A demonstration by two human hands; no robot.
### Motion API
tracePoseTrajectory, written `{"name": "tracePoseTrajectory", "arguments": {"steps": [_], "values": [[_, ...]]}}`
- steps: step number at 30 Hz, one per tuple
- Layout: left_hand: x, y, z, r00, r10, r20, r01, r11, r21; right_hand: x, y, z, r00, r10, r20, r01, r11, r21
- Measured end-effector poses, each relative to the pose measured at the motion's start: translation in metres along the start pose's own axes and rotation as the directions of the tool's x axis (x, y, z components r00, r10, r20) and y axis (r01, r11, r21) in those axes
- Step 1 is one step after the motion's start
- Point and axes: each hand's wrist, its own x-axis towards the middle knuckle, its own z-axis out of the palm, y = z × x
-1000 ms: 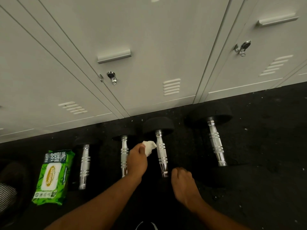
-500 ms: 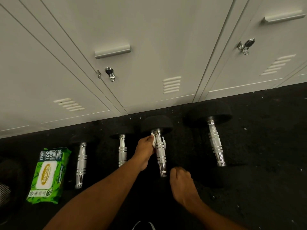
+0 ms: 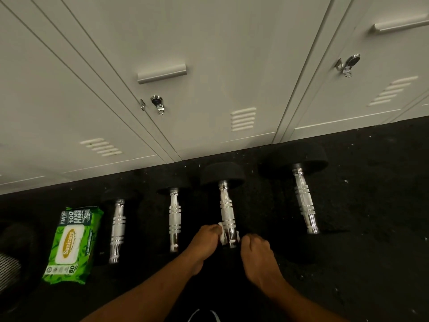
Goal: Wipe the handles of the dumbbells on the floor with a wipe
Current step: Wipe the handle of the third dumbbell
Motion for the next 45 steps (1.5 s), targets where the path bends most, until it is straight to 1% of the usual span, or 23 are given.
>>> {"name": "tracePoseTrajectory", "arguments": {"steps": [2,6,10,12,14,16,18,22,24,26,29,32,34,37,38,41,42,44,45], "values": [[-0.001,0.006,0.001,1.0,-0.022,-0.013,0.022,0.999,-0.043,0.0,0.0,0.001,1.0,0.017,-0.008,-0.017,1.0,-0.009],[0.009,0.024,0.003,0.999,-0.047,-0.023,0.042,0.981,-0.187,-0.001,0.0,0.001,1.0,0.03,-0.001,-0.03,0.998,-0.056],[0.023,0.051,0.001,0.996,-0.039,-0.082,0.012,0.951,-0.309,-0.002,-0.001,-0.004,1.0,0.014,-0.01,-0.015,0.999,-0.046],[0.03,0.062,-0.002,0.993,-0.033,-0.11,-0.01,0.928,-0.372,-0.002,0.001,-0.002,1.0,0.011,-0.001,-0.011,0.997,-0.071],[0.039,0.068,-0.006,0.993,-0.022,-0.116,-0.027,0.914,-0.406,-0.003,0.0,-0.002,1.0,0.011,0.007,-0.011,0.997,-0.083],[0.044,0.067,-0.007,0.995,-0.008,-0.097,-0.035,0.904,-0.426,-0.003,-0.001,0.0,0.999,-0.014,-0.032,0.012,0.997,-0.08],[0.038,0.064,-0.005,0.997,0.026,-0.073,-0.055,0.905,-0.422,-0.002,0.0,0.0,0.996,-0.031,-0.089,0.023,0.995,-0.099],[0.023,0.05,-0.002,0.995,0.101,-0.02,-0.102,0.936,-0.336,-0.004,-0.002,-0.002,1.0,-0.013,-0.002,0.013,0.995,-0.094],[0.017,0.04,-0.003,0.994,0.113,-0.006,-0.111,0.96,-0.257,-0.003,-0.002,-0.001,0.999,-0.019,-0.027,0.016,0.995,-0.098],[0.016,0.03,-0.004,0.992,0.125,-0.002,-0.123,0.975,-0.184,-0.003,-0.002,-0.001,1.0,-0.016,-0.016,0.014,0.995,-0.097],[0.01,0.015,-0.007,0.995,0.104,-0.003,-0.104,0.993,-0.048,-0.002,-0.001,0.003,1.0,-0.003,-0.027,0.0,0.997,-0.077],[0.0,-0.004,-0.005,0.994,0.084,0.067,-0.088,0.994,0.059,-0.002,-0.001,0.003,0.998,0.006,-0.064,-0.011,0.997,-0.071],[-0.004,-0.006,-0.003,0.996,0.04,0.077,-0.044,0.997,0.055,-0.001,0.001,0.006,0.995,0.008,-0.104,-0.015,0.998,-0.067],[-0.001,0.0,0.0,0.999,0.02,0.035,-0.021,0.999,0.047,-0.001,0.001,0.008,0.994,0.024,-0.108,-0.027,0.999,-0.022],[0.001,0.004,0.002,1.0,0.011,0.008,-0.011,0.999,0.031,-0.001,0.001,0.009,0.994,0.011,-0.104,-0.012,1.0,-0.015],[0.006,0.024,0.004,0.996,-0.053,-0.077,0.046,0.995,-0.094,-0.002,0.004,0.007,0.988,0.02,-0.153,-0.023,1.0,-0.02],[0.009,0.033,0.005,0.991,-0.069,-0.113,0.055,0.991,-0.126,-0.001,0.004,0.009,0.984,0.018,-0.176,-0.018,1.0,0.003],[0.016,0.052,0.004,0.976,-0.078,-0.202,0.046,0.986,-0.16,-0.001,0.003,0.011,0.978,0.002,-0.208,-0.002,1.0,0.001],[0.018,0.061,0.003,0.966,-0.072,-0.249,0.031,0.986,-0.163,0.0,0.003,0.012,0.981,0.01,-0.192,-0.009,1.0,0.002]]}}
